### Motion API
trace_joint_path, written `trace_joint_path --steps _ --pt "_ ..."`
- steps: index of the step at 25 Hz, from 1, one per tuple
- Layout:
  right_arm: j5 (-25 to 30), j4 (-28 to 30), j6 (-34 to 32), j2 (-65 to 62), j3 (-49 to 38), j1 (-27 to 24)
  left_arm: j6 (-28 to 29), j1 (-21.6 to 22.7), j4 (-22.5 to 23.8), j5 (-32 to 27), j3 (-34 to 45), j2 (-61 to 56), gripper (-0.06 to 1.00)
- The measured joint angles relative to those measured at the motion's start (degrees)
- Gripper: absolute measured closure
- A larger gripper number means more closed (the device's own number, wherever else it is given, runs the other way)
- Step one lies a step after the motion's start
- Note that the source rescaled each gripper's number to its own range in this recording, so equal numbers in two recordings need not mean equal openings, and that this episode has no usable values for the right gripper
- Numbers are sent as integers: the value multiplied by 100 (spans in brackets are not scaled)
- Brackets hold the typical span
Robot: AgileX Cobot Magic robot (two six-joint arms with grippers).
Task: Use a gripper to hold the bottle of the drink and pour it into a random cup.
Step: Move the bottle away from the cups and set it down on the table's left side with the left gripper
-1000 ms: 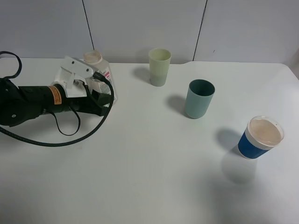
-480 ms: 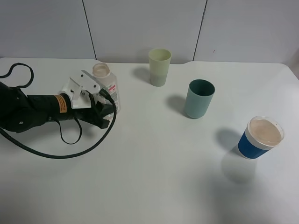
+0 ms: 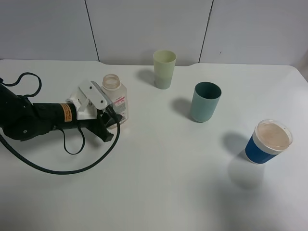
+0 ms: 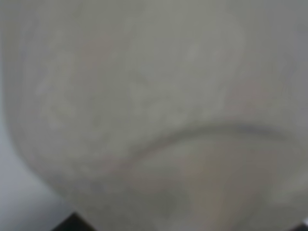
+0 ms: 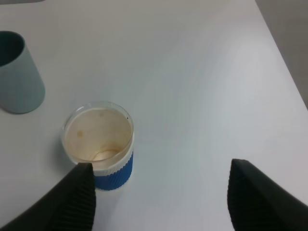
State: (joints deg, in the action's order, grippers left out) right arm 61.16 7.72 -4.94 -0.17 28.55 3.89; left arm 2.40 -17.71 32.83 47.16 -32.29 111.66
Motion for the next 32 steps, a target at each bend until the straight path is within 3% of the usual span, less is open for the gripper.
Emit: trace_joint_path --steps 6,7,8,11,13,14,18,32 --pt "0 0 0 0 0 0 723 0 -37 4 24 0 94" --pt "0 0 0 0 0 0 762 0 -43 4 24 0 88" --pt "0 0 0 0 0 0 799 0 -43 4 24 0 79" --pt "0 0 0 0 0 0 840 0 -49 12 24 0 28" --pt "0 0 0 0 0 0 846 0 -95 32 24 0 9" --pt "0 0 0 0 0 0 837 0 -114 34 24 0 4" --pt "0 0 0 0 0 0 615 0 -145 39 24 0 -2" --pt "0 0 0 0 0 0 220 0 -145 148 24 0 -2"
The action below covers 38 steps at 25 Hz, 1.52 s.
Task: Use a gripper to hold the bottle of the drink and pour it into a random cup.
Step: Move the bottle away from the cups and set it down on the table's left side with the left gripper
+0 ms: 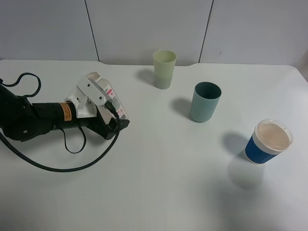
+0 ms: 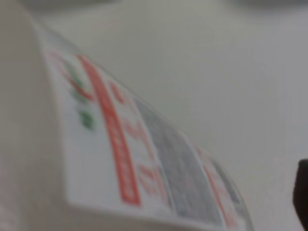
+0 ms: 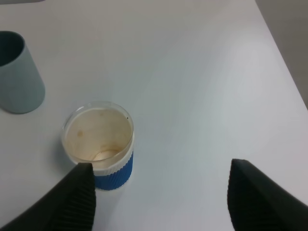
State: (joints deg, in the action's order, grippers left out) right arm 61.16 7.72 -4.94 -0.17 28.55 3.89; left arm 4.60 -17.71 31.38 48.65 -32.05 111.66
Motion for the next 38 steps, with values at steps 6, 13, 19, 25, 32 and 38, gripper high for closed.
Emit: trace_joint_path --steps 6,13,19,25,32,38 --pt "0 0 0 0 0 0 -33 0 -5 130 0 0 -2" --pt "0 0 0 0 0 0 -44 0 -5 149 0 0 27" --pt "0 0 0 0 0 0 -92 0 -5 149 0 0 36" --pt "0 0 0 0 0 0 -409 0 0 151 0 0 47" --pt "0 0 0 0 0 0 -782 0 61 155 0 0 47" --pt "0 0 0 0 0 0 -877 0 273 177 0 0 48"
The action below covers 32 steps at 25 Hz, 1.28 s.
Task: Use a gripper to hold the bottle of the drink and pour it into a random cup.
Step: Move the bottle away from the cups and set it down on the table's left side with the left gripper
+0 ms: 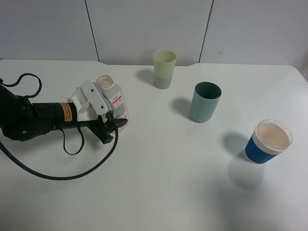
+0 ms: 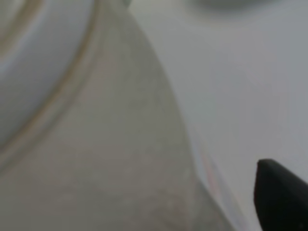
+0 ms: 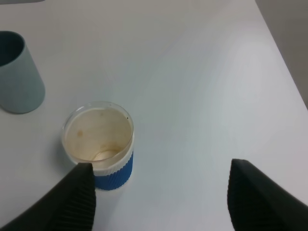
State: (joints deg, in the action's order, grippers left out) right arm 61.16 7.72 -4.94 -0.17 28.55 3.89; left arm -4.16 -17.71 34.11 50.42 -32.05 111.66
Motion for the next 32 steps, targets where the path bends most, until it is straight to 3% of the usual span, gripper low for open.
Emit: trace_joint_path --steps 8,15,17,20,23,32 --pt "0 0 0 0 0 0 -105 0 527 -43 0 -6 48" --pt "0 0 0 0 0 0 -109 0 619 -98 0 -12 47" --pt "0 0 0 0 0 0 -65 0 619 -101 0 -12 40" --pt "0 0 0 0 0 0 257 0 513 -111 0 -12 17" --pt "0 0 0 0 0 0 513 0 436 -159 0 -16 3" --pt "0 0 0 0 0 0 608 0 228 -661 13 -732 -2"
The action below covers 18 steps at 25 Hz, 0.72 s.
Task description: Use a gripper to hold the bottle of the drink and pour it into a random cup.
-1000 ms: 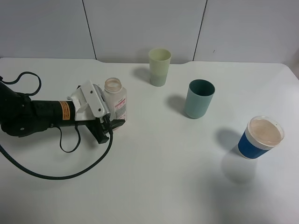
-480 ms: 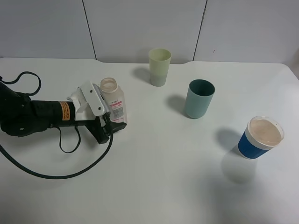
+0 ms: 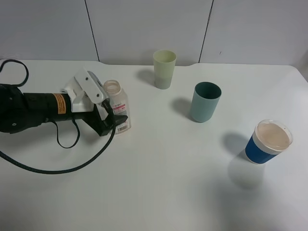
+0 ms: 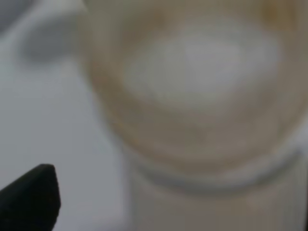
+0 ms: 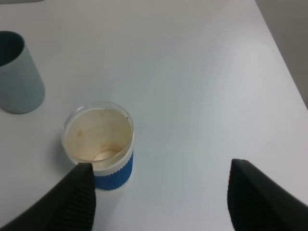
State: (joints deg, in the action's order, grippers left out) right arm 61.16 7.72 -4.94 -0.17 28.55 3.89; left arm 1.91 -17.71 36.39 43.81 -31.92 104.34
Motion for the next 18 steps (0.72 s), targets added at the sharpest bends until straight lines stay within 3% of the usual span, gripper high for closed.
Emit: trace_joint_path --steps 18 --pt "0 0 0 0 0 0 359 0 -77 -1041 20 -2617 -2"
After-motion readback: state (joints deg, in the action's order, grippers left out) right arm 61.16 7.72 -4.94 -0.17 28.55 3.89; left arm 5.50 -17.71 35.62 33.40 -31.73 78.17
